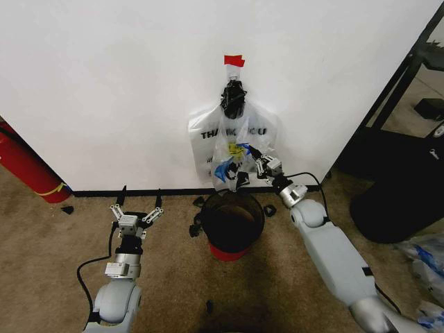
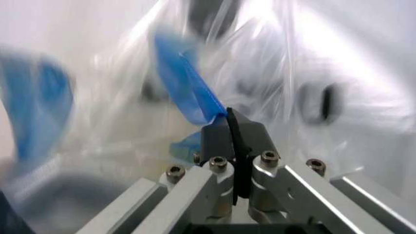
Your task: Pick up the garbage bag from the wall and place it over the trash bin.
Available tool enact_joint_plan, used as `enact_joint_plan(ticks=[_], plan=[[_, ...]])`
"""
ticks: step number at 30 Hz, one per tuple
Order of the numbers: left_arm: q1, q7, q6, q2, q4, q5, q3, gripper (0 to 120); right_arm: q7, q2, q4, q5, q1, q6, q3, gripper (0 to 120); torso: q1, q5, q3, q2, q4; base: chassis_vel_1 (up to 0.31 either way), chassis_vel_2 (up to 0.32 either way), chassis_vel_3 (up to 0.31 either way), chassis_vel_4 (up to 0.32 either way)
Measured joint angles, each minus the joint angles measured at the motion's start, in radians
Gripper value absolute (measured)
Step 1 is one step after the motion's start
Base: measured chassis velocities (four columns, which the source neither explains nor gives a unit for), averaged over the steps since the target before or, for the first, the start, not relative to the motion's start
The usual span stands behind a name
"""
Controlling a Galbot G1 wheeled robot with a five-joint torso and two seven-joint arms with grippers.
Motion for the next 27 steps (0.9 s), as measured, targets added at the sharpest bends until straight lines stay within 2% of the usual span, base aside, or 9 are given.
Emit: enact_joint_plan(ticks=[6, 8, 10, 14, 18, 20, 22, 25, 27], plan=[[-0.009, 0.003, 0.011, 0.018, -0.019, -0.028, 0.036, 100, 0.053, -0.011, 0.231, 0.195, -0.215, -0.043, 0.042, 0, 0.000, 0.0002, 0.000, 0.000, -0.0001, 0.000, 0.000, 0.000, 0.000], [-0.009, 0.004, 0.014, 0.019, -0.022, -0.034, 0.039, 100, 0.054, -0.011, 0.241, 0.202, -0.225, -0.044, 0.044, 0, 0.000, 0.0002, 0.000, 0.000, -0.0001, 0.000, 0.000, 0.000, 0.000], [-0.010, 0.008, 0.042, 0.032, -0.051, -0.084, 0.053, 100, 0.061, -0.004, 0.300, 0.243, -0.297, -0.047, 0.062, 0, 0.000, 0.0000, 0.000, 0.000, 0.0000, 0.000, 0.000, 0.000, 0.000], [-0.010, 0.033, 0.069, 0.050, -0.085, -0.165, 0.074, 100, 0.064, 0.010, 0.336, 0.272, -0.348, -0.046, 0.073, 0, 0.000, 0.0000, 0.000, 0.000, 0.0002, 0.000, 0.000, 0.000, 0.000], [-0.004, 0.256, 0.098, 0.078, -0.124, -0.362, 0.110, 100, 0.063, 0.033, 0.376, 0.362, -0.379, -0.057, 0.074, 0, 0.000, 0.0001, 0.000, 0.000, 0.0001, 0.000, 0.000, 0.000, 0.000], [-0.014, 0.306, 0.102, 0.090, -0.125, -0.365, 0.144, 100, 0.062, 0.049, 0.398, 0.420, -0.382, -0.069, 0.070, 0, 0.000, 0.0000, 0.000, 0.000, 0.0003, 0.000, 0.000, 0.000, 0.000], [-0.025, 0.298, 0.108, 0.093, -0.122, -0.357, 0.164, 100, 0.061, 0.059, 0.407, 0.446, -0.383, -0.071, 0.070, 0, 0.000, 0.0001, 0.000, 0.000, 0.0004, 0.000, 0.000, 0.000, 0.000], [-0.072, 0.196, 0.169, 0.099, -0.110, -0.343, 0.241, 100, 0.059, 0.087, 0.430, 0.516, -0.396, -0.077, 0.073, 0, 0.000, -0.0001, 0.000, 0.000, 0.0001, 0.000, 0.000, 0.000, 0.000], [-0.091, 0.171, 0.195, 0.100, -0.103, -0.343, 0.265, 100, 0.056, 0.095, 0.432, 0.528, -0.402, -0.077, 0.075, 0, 0.000, 0.0000, 0.000, 0.000, 0.0001, 0.000, 0.000, 0.000, 0.000]])
